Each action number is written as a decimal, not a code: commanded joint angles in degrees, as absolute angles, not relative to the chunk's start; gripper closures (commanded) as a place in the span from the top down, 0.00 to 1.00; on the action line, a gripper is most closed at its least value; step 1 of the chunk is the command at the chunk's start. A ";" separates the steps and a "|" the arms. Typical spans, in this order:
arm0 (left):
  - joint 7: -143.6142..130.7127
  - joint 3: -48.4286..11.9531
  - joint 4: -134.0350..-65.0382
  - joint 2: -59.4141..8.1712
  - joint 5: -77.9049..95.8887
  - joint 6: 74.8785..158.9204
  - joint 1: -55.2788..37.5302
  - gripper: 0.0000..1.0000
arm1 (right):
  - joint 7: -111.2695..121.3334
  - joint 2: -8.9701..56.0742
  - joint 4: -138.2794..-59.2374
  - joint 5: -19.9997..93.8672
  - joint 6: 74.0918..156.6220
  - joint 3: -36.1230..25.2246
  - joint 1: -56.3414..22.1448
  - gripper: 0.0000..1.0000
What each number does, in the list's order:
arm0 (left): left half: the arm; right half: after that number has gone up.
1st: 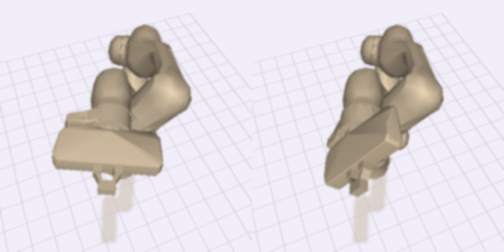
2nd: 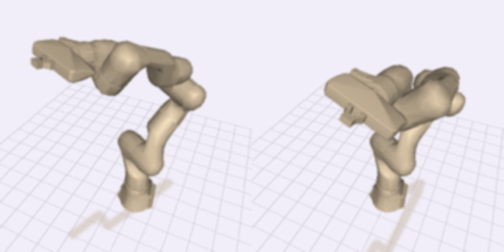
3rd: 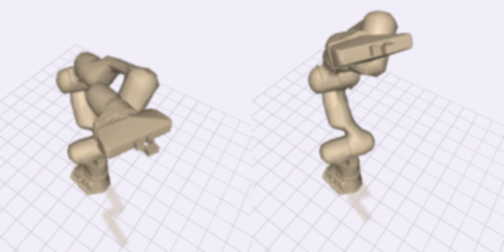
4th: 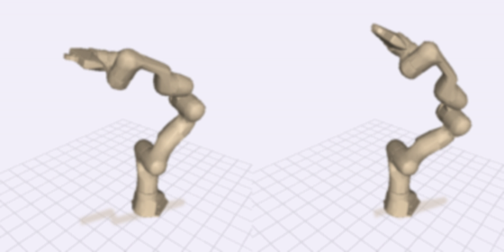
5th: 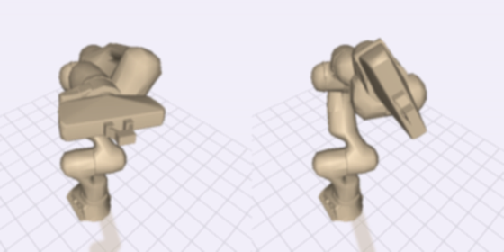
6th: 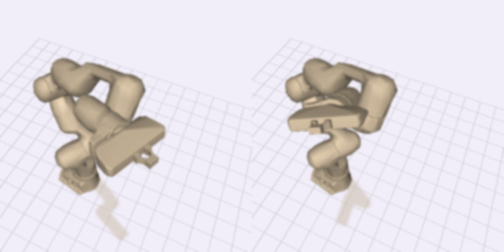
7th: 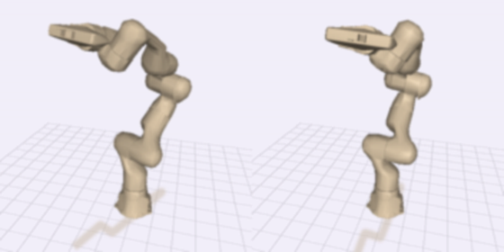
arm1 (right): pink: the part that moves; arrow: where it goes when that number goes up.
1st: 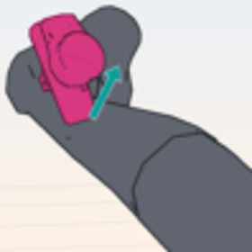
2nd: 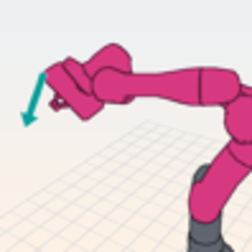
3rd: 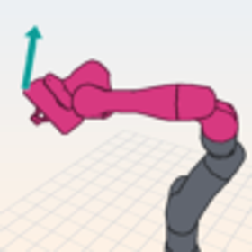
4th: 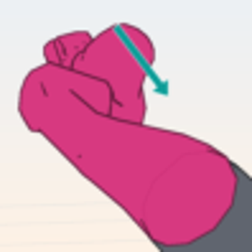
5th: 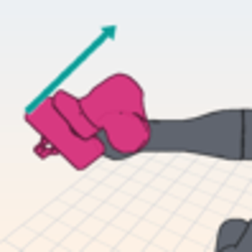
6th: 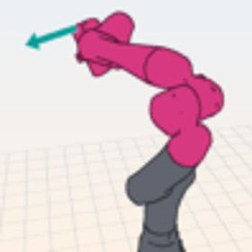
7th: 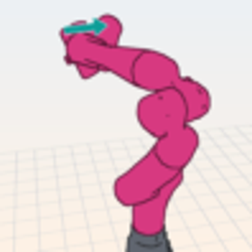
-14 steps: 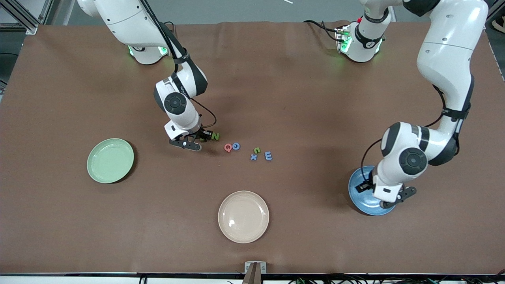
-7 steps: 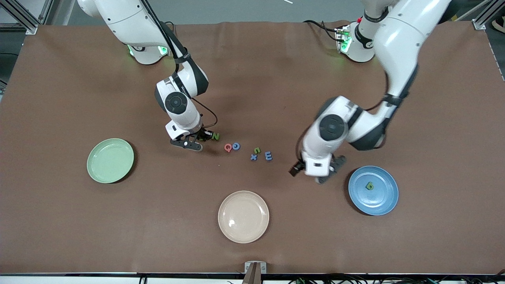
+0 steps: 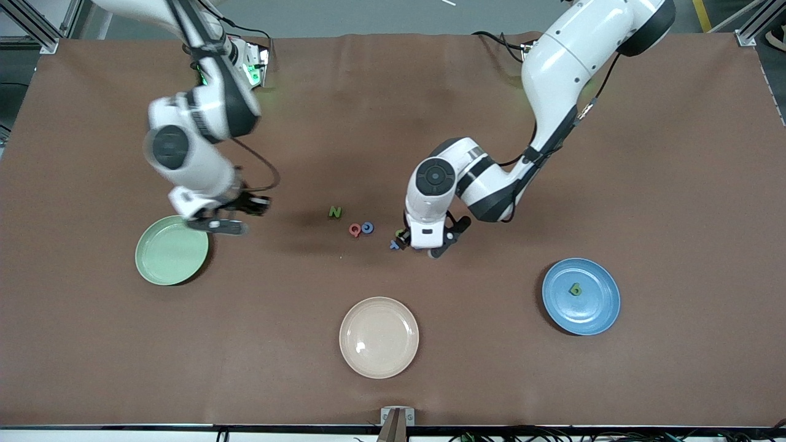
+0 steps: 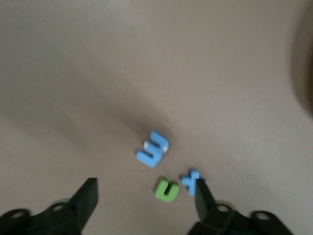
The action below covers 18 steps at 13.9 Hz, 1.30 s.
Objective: Sort upper and lower case letters into plates
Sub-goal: 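Carry the green B to the green plate while the left gripper returns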
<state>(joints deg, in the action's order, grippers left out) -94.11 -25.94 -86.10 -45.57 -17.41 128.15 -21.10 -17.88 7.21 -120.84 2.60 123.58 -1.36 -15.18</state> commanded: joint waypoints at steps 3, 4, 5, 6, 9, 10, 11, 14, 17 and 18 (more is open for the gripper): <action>-87.54 -25.58 -81.03 -50.45 -19.69 128.06 -24.61 0.61 | 6.46 7.99 -123.05 2.81 127.07 -0.26 1.65 0.03; -87.02 -25.58 -81.04 -50.45 -19.77 128.06 -25.13 0.61 | 9.98 9.39 -122.96 2.73 128.31 -0.26 3.93 0.03; -86.49 -25.58 -81.12 -50.54 -19.78 128.06 -25.48 0.60 | 12.54 11.58 -122.96 2.64 130.23 -0.26 6.04 0.03; -86.05 -25.58 -81.12 -50.97 -19.78 128.06 -25.58 0.59 | 14.13 13.69 -123.22 2.64 133.04 -0.26 7.11 0.03; -85.96 -25.58 -80.95 -52.38 -21.70 128.23 -25.66 0.59 | 15.91 20.54 -123.31 2.64 140.25 -0.26 9.40 0.04; -85.96 -25.58 -81.03 -52.73 -21.80 129.02 -25.66 0.59 | 16.17 22.57 -123.31 2.64 142.36 -0.18 9.75 0.04; -85.96 -25.58 -81.04 -52.82 -21.88 129.28 -25.66 0.59 | 16.35 24.15 -123.31 2.64 143.95 -0.18 9.67 0.04; -85.96 -25.58 -80.95 -53.00 -21.88 129.37 -25.66 0.57 | 16.26 26.36 -123.31 2.64 146.25 -0.18 9.58 0.07; -85.96 -25.23 -80.95 -53.44 -21.97 130.95 -25.66 0.57 | 15.47 25.32 -122.96 2.72 143.98 0.00 8.97 1.00; -85.96 -24.70 -80.95 -53.52 -21.89 131.04 -25.75 0.56 | 15.38 23.14 -122.87 2.72 141.62 0.26 8.53 1.00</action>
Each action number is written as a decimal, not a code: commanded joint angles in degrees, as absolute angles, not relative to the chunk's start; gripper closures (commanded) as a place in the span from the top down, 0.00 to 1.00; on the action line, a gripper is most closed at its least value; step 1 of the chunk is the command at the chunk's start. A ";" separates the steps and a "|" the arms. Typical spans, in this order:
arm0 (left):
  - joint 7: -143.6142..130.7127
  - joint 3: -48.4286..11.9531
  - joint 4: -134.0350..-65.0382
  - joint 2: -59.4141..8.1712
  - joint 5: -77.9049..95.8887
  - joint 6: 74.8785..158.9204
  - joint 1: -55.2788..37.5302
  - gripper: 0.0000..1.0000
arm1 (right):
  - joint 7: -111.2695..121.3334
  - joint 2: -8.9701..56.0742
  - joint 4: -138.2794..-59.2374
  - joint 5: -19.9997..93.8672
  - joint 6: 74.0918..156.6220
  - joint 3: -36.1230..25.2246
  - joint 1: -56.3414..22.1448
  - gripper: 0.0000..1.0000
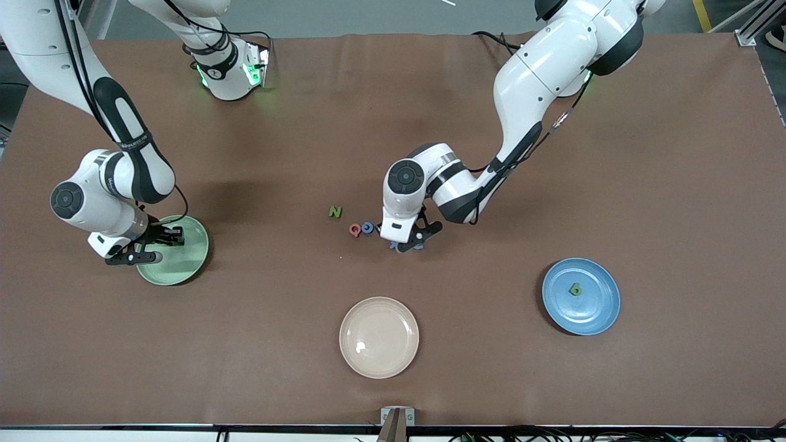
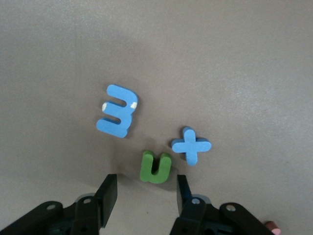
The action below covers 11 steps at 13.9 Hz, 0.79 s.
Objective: Sort upper and lower case letters into plates
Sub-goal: 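Place the green u on the blue plate while the right gripper grasps N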
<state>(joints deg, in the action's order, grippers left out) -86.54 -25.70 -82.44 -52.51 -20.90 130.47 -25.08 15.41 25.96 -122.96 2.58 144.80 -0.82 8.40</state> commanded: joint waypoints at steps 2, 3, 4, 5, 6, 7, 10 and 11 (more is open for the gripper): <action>-85.87 -24.44 -80.95 -53.53 -21.97 131.04 -26.02 0.51 | 9.89 18.13 -122.78 2.81 135.30 0.26 4.25 1.00; -85.87 -24.35 -80.95 -53.53 -21.97 131.04 -26.02 0.50 | 2.80 15.84 -122.78 2.81 132.04 0.26 0.83 1.00; -85.87 -24.35 -80.95 -53.53 -21.97 131.04 -26.02 0.50 | -4.50 13.91 -122.78 2.73 129.66 0.26 -3.39 1.00; -85.78 -24.00 -80.86 -53.53 -21.89 131.04 -26.02 0.49 | -9.88 12.76 -122.78 2.72 127.81 0.26 -7.26 1.00; -85.78 -23.65 -80.69 -53.53 -21.88 131.48 -26.02 0.45 | -13.85 12.22 -122.78 2.72 127.01 0.26 -11.12 1.00; -85.78 -23.64 -80.77 -53.53 -21.88 132.53 -26.02 0.40 | -17.19 12.30 -122.52 2.81 127.09 0.26 -14.90 1.00; -85.87 -23.55 -80.77 -53.53 -21.88 132.89 -26.10 0.16 | -25.20 14.31 -120.33 3.52 129.54 0.35 -22.74 1.00; -85.96 -23.55 -80.86 -53.44 -21.88 132.80 -26.10 0.08 | -28.44 15.28 -120.32 3.52 131.73 0.35 -24.76 1.00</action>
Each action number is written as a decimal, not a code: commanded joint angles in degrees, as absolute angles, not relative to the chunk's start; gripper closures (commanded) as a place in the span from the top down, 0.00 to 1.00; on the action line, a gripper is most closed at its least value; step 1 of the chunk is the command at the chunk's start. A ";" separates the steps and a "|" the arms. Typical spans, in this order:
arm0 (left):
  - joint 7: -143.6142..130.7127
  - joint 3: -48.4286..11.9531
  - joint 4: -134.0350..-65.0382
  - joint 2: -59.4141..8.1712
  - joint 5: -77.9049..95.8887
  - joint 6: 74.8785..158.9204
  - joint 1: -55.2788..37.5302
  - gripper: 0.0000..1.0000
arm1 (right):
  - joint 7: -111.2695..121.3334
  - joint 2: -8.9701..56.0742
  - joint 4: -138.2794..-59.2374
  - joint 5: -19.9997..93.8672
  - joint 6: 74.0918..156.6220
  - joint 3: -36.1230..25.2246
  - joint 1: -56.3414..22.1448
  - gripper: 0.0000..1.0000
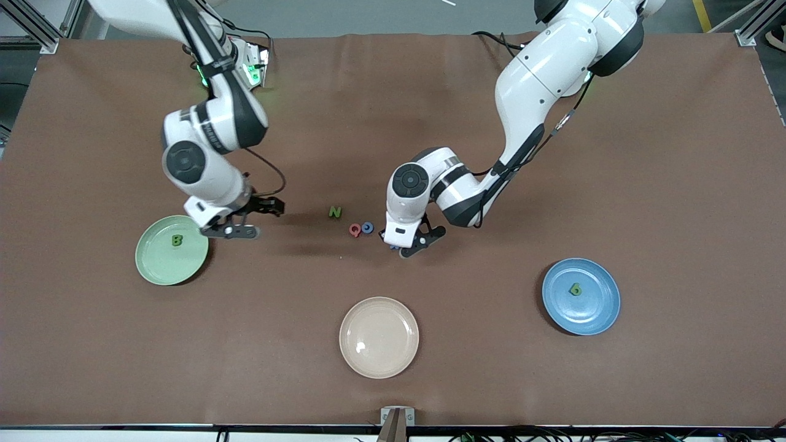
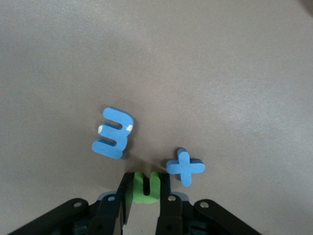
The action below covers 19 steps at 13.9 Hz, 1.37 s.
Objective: Sort upper and lower case letters into plates
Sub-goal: 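Place the green u on the blue plate while the right gripper grasps N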
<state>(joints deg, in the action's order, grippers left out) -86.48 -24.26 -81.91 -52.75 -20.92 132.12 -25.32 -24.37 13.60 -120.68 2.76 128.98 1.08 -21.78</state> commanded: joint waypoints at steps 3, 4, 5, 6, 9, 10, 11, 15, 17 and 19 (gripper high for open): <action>-86.48 -23.64 -80.95 -49.85 -22.15 131.93 -25.14 0.03 | -35.76 19.76 -120.06 3.52 138.93 0.35 -30.75 1.00; -86.48 -23.64 -81.03 -48.27 -22.24 130.79 -24.35 0.03 | -37.25 21.60 -120.06 3.52 141.30 0.35 -31.89 1.00; -86.22 -23.64 -81.04 -46.08 -22.24 128.52 -23.30 0.03 | -38.57 23.36 -119.54 3.52 143.24 0.35 -33.04 1.00; -85.35 -23.64 -81.12 -44.05 -22.32 126.23 -21.99 0.03 | -39.72 24.94 -119.01 3.52 144.31 0.35 -33.92 1.00; -75.01 -23.73 -81.65 -39.30 -22.24 118.07 -16.02 0.03 | -40.34 27.16 -118.39 3.52 145.19 0.35 -34.80 1.00; -70.45 -23.82 -81.65 -38.33 -22.24 115.43 -13.47 0.03 | -40.43 27.59 -118.48 3.52 145.20 0.35 -34.89 1.00; -66.05 -23.91 -81.74 -37.62 -22.24 114.18 -10.75 0.03 | -40.43 27.86 -118.48 3.52 145.20 0.35 -35.33 1.00; -49.87 -24.00 -84.63 -36.65 -22.32 113.73 0.94 0.02 | -41.04 29.09 -118.48 3.52 145.37 0.35 -35.95 0.78; -43.54 -24.00 -85.78 -36.83 -22.32 114.52 5.25 0.02 | -41.13 29.79 -118.48 3.52 146.42 0.35 -36.04 0.67; -40.18 -23.99 -87.61 -37.18 -22.67 116.62 8.60 0.02 | -41.13 30.49 -118.48 3.52 147.57 0.35 -36.47 0.64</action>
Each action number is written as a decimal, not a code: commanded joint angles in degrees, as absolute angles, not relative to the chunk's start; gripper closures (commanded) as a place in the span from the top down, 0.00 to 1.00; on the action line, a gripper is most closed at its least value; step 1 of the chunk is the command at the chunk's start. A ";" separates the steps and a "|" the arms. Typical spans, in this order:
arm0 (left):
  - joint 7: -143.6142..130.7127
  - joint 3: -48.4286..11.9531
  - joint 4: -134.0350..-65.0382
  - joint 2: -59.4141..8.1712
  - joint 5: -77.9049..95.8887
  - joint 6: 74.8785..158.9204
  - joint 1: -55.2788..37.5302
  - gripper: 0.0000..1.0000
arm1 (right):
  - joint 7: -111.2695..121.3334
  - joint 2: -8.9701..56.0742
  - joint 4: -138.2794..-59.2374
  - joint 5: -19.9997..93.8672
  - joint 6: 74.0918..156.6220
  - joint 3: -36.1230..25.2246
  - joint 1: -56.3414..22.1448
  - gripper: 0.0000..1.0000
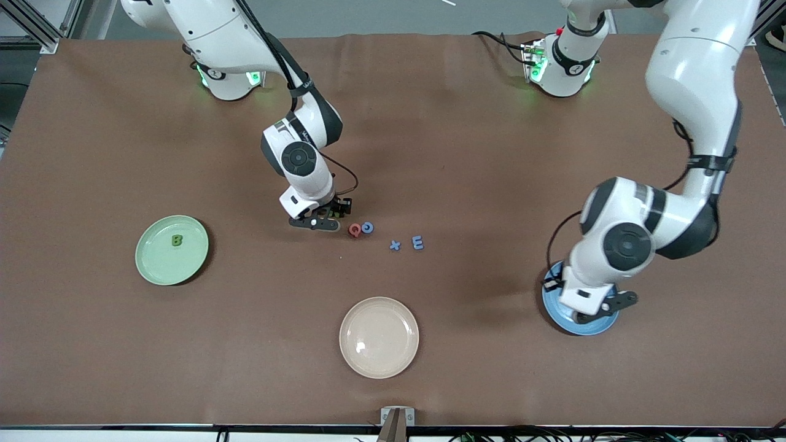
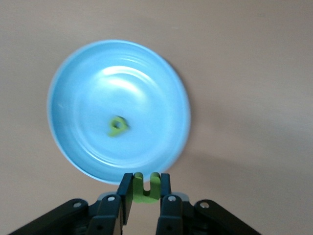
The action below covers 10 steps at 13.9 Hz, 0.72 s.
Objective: Sort upper and lower case letters into plates
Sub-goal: 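Place the green u on the blue plate while the right gripper grasps N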
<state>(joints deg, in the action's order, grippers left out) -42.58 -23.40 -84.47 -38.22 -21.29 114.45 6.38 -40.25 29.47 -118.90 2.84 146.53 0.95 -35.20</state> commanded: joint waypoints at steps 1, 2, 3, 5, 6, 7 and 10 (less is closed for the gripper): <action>-38.43 -23.99 -89.11 -37.26 -23.46 118.46 10.44 0.02 | -41.13 30.67 -118.48 3.52 148.00 0.35 -36.65 0.58; -37.10 -23.99 -90.25 -37.53 -24.25 120.48 12.29 0.02 | -41.13 30.76 -118.48 3.52 148.27 0.35 -36.74 0.53; -35.87 -23.99 -91.74 -37.88 -24.43 122.67 13.78 0.02 | -41.13 30.76 -118.48 3.52 148.27 0.35 -36.74 0.45; -35.42 -23.73 -93.95 -38.49 -24.96 127.34 14.59 0.08 | -41.13 30.76 -118.48 3.52 148.27 0.35 -36.65 0.33; -35.51 -23.64 -93.78 -39.28 -25.05 127.70 14.59 0.27 | -41.13 30.67 -118.48 3.52 148.18 0.35 -36.74 0.27; -35.59 -23.56 -93.61 -39.64 -24.96 127.97 14.59 0.54 | -41.13 30.67 -118.48 3.52 148.18 0.35 -36.74 0.21; -36.38 -23.64 -93.34 -39.03 -24.96 127.79 14.50 1.00 | -41.13 29.98 -118.39 3.52 147.49 0.35 -36.74 0.13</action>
<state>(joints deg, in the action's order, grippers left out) -35.51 -23.51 -93.03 -40.26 -23.55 127.70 14.68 -40.30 29.40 -118.47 2.84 146.98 0.80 -35.69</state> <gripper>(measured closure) 0.555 0.670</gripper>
